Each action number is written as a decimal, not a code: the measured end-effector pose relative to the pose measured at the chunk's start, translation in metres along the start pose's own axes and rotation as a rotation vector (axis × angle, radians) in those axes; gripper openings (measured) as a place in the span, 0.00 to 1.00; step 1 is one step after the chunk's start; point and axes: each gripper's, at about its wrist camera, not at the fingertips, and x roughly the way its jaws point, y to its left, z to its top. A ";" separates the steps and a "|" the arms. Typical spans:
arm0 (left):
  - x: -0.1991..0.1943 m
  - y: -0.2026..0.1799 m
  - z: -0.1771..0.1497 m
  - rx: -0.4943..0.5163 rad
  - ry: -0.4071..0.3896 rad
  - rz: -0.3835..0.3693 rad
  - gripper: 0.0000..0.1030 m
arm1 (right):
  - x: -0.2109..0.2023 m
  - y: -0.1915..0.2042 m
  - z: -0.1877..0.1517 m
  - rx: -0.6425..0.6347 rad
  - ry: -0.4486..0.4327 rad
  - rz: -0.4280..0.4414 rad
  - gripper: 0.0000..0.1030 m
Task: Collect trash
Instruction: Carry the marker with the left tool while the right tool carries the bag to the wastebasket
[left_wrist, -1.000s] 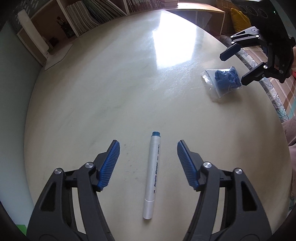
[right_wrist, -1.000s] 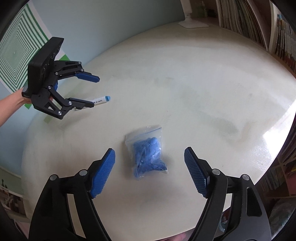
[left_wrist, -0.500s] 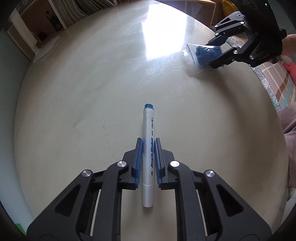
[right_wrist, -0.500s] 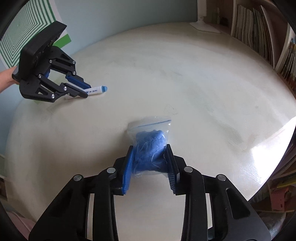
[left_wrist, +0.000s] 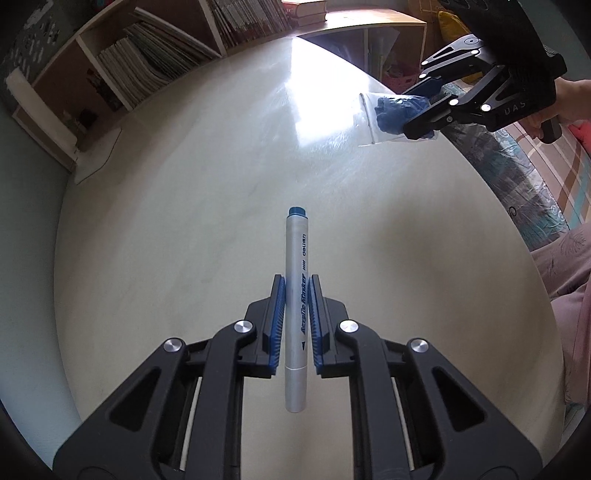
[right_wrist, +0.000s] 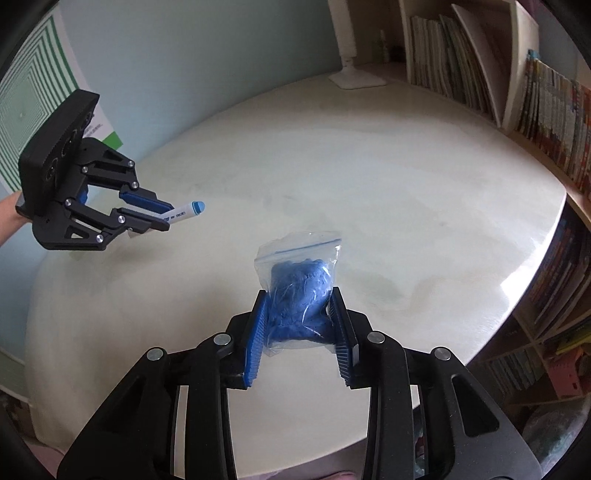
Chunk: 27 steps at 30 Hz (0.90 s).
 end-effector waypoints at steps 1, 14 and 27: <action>-0.004 -0.009 0.007 0.006 -0.005 0.001 0.11 | -0.007 -0.006 -0.003 0.010 -0.009 -0.010 0.33; 0.011 -0.089 0.129 0.149 -0.094 -0.065 0.11 | -0.094 -0.085 -0.075 0.166 -0.098 -0.139 0.33; 0.053 -0.229 0.261 0.370 -0.146 -0.187 0.11 | -0.189 -0.179 -0.193 0.400 -0.177 -0.299 0.33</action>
